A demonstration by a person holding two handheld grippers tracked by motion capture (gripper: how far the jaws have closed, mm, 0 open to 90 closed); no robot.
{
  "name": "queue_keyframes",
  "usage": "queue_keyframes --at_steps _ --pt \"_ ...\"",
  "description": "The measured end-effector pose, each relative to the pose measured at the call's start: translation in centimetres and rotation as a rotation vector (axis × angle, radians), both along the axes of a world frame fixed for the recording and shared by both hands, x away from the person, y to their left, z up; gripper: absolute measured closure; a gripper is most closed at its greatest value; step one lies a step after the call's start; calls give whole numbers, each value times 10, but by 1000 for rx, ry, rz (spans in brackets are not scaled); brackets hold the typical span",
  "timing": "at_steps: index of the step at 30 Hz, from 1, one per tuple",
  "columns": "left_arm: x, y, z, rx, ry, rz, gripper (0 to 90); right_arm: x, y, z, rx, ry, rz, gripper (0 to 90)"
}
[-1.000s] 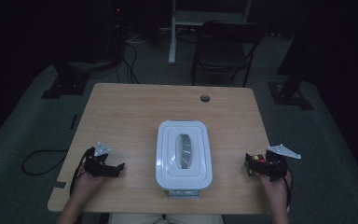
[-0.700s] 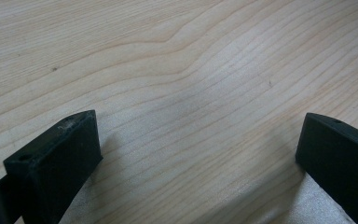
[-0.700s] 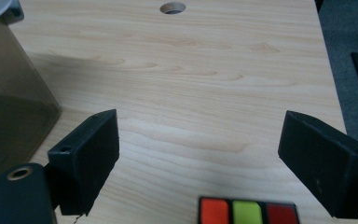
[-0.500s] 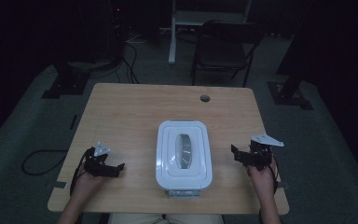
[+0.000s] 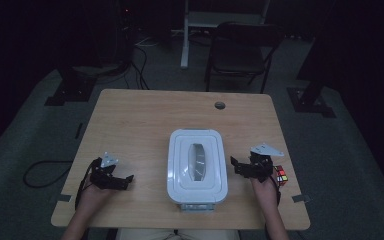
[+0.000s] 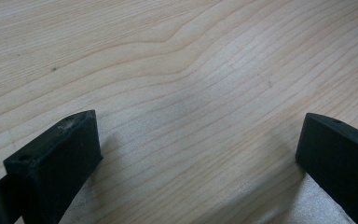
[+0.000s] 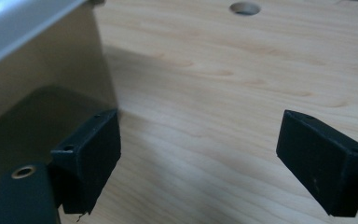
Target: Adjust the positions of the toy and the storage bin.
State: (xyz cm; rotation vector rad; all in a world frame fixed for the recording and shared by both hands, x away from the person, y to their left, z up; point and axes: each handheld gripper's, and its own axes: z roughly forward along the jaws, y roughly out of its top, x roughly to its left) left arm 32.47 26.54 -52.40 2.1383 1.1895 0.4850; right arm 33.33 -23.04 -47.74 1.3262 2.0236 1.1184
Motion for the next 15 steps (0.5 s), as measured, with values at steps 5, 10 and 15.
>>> queue_keyframes --at_steps 5,10,15 --pt "0 0 0 0 0 -1 6 1 8 -11 14 21 34 139" --pt "0 0 0 0 -1 -2 6 3 14 -23 43 44 62 140" --pt "0 1 0 1 0 -10 6 6 20 -35 2 67 45 140"
